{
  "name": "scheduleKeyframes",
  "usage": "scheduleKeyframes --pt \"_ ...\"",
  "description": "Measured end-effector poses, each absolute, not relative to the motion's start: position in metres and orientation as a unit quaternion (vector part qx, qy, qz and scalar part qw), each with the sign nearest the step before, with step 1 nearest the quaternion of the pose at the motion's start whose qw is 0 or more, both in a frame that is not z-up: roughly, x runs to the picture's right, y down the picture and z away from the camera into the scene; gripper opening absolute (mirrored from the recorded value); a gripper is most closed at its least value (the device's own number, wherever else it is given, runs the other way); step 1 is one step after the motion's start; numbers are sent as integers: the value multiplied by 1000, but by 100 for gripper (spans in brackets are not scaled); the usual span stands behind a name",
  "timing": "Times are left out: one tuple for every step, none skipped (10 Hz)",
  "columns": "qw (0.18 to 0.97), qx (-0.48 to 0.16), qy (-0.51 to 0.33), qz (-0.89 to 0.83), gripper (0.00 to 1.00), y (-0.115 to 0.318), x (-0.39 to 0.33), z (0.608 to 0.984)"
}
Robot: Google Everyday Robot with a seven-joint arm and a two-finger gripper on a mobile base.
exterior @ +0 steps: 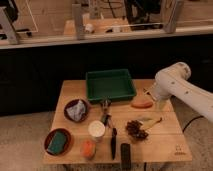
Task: Place pepper in table surface
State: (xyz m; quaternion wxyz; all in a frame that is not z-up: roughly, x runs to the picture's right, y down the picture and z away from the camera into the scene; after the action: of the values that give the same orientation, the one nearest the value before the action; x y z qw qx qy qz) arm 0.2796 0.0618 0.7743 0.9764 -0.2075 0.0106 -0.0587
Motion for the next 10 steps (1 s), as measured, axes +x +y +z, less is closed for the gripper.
scheduleKeyframes --pt "976 -208 11 -58 80 62 280 774" --pt "975 -213 10 -61 80 63 280 777" --pt "972 -224 -1 -67 80 66 273 788" --pt "970 -232 -15 -68 80 71 267 799" --pt "968 -239 -26 -68 80 78 264 810" --pt "967 -243 -37 -66 80 82 261 817" --pt "966 -244 -45 -65 80 85 257 824" --pt "966 -246 -50 -64 80 88 256 832" --pt "965 -250 -51 -64 80 93 257 842" --pt "964 -253 -51 -67 80 95 256 852"
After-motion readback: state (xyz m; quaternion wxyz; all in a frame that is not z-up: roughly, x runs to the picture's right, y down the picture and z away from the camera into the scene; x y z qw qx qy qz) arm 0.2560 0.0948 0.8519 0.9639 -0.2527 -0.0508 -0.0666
